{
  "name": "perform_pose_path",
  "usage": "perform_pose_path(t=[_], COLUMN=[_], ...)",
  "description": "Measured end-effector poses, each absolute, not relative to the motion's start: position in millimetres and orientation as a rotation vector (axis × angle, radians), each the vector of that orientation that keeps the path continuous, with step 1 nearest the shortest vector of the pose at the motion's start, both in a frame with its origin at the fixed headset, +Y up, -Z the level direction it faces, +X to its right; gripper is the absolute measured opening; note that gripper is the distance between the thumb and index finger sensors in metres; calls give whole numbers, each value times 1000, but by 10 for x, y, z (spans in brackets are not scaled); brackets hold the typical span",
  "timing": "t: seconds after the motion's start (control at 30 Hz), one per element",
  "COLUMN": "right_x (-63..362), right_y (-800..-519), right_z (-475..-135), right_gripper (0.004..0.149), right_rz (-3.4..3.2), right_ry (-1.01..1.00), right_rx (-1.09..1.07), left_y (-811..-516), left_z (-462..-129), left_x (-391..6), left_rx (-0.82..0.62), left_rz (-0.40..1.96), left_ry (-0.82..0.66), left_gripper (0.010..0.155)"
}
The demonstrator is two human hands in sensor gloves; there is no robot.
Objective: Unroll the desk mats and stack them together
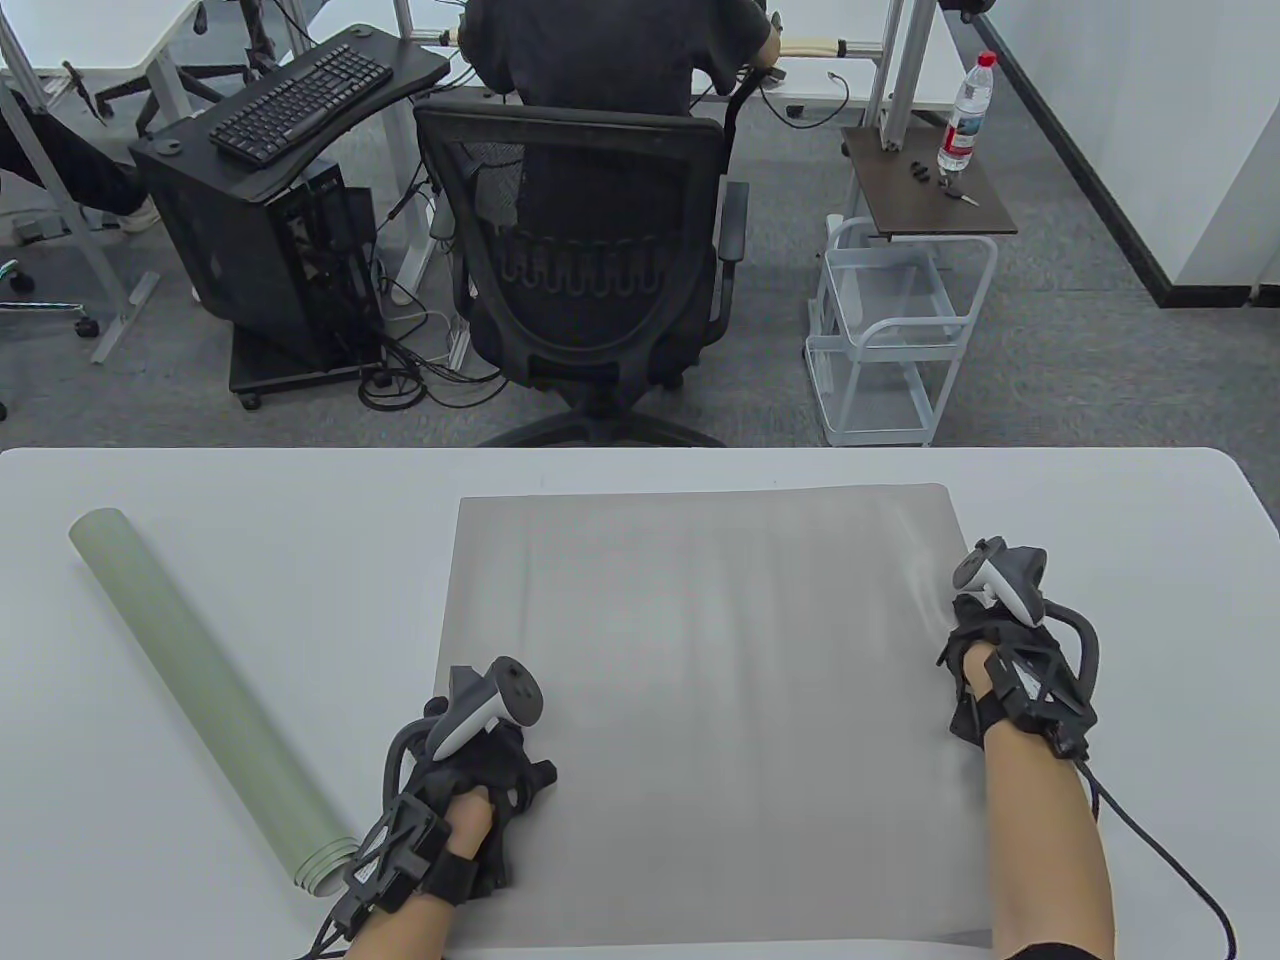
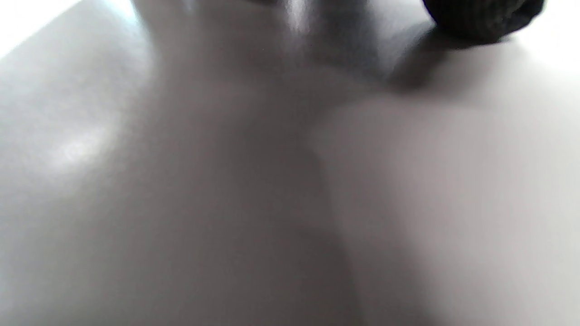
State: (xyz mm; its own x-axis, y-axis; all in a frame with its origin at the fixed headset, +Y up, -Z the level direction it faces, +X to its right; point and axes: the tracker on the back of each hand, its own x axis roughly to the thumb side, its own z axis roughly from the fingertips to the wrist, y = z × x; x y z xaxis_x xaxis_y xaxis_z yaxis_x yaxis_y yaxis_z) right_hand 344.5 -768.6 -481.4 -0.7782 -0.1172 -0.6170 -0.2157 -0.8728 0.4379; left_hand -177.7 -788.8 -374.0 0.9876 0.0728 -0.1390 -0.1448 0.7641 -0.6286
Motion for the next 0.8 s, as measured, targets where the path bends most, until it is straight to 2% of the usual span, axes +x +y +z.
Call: perform_pose_path(t=[0.03,0.17,0.33,0.4,0.47,0.67,0.8], right_x=[3462,3486,3571,3626,3674,3688,3618], right_y=[-7686,-7684,-7646,-7642,-7652,-7647,-7626], right_z=[-4812,-4773,-4600,-4474,-4308,-3845,-3536], right_gripper=[58,62,82,90,94,94,87], right_rz=[2827,2885,2858,2834,2787,2839,2940], right_ry=[691,697,733,775,733,650,669], right_rx=[-996,-941,-829,-759,-696,-601,-547], left_y=[-7886,-7880,-7882,-7882,-7881,-7882,-7881], left_z=[-3745,-3757,-3757,-3757,-3757,-3759,-3763], left_x=[-1774,-1769,-1769,-1768,-1768,-1768,-1768], left_rx=[-695,-701,-695,-700,-701,-700,-702], left_rz=[118,112,112,114,112,110,112], left_ry=[111,117,120,122,122,121,116], left_gripper=[86,86,86,86,86,86,86])
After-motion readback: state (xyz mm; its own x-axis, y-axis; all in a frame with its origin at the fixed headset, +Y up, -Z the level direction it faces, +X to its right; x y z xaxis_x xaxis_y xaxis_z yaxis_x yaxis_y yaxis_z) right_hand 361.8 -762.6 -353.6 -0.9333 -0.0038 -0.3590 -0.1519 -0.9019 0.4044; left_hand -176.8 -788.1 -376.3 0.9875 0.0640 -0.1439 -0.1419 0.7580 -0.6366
